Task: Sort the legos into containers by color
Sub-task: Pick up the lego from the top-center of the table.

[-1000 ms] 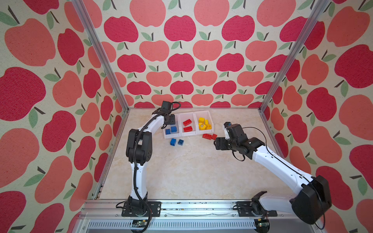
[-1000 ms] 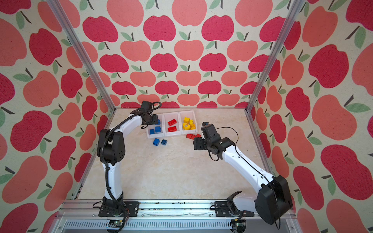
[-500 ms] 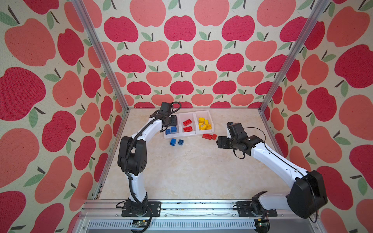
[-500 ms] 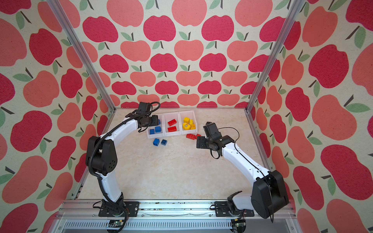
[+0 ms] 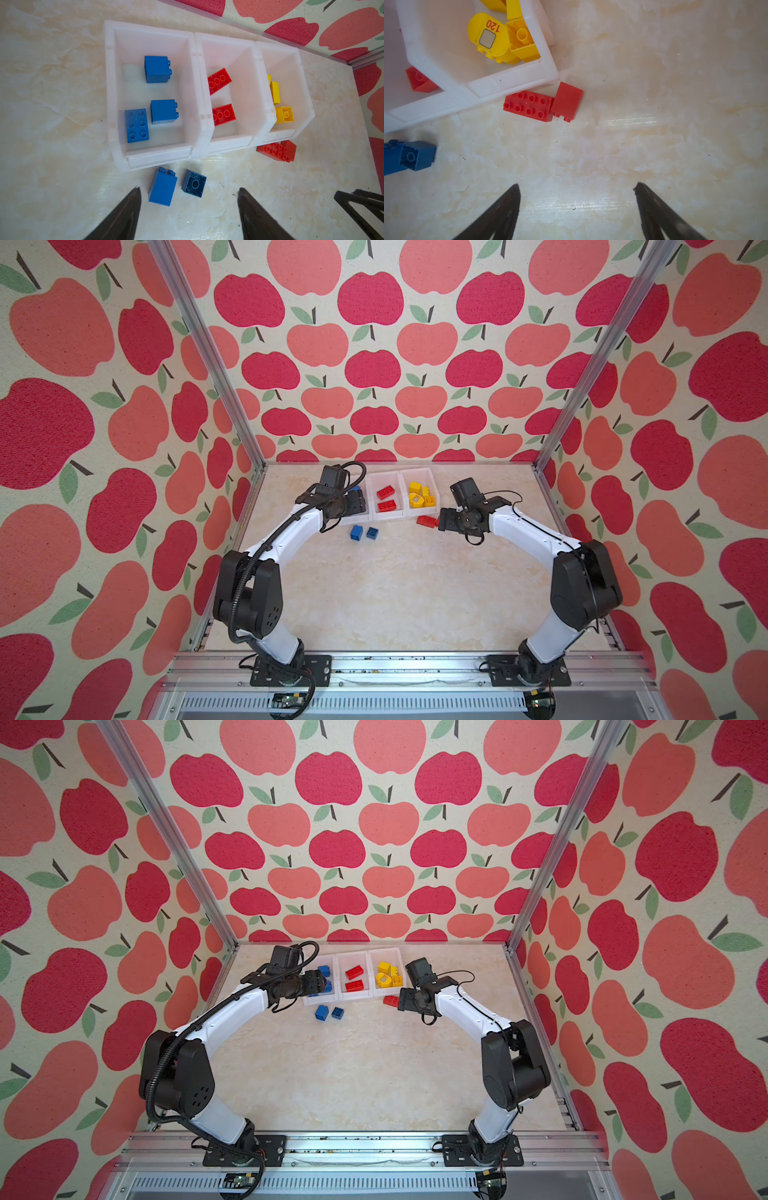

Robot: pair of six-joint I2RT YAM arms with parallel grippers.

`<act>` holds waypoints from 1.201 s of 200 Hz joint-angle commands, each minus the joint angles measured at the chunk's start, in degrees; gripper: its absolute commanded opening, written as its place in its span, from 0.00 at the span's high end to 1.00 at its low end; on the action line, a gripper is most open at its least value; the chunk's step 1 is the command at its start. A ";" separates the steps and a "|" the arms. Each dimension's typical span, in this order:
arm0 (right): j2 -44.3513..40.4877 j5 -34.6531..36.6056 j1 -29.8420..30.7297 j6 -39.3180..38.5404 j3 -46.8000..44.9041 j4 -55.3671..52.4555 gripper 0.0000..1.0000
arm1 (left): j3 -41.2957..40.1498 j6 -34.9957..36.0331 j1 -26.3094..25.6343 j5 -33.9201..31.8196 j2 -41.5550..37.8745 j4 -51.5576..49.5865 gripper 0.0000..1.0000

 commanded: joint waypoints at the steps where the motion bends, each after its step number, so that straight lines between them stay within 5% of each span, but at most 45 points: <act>1: 3.87 1.14 -0.76 2.62 3.68 -1.60 0.11 | -2.26 -1.54 0.37 1.22 -3.24 1.30 0.23; 240: 21.15 5.21 -3.41 4.45 13.56 3.86 0.06 | -6.27 -2.58 2.55 2.47 -7.02 1.65 0.16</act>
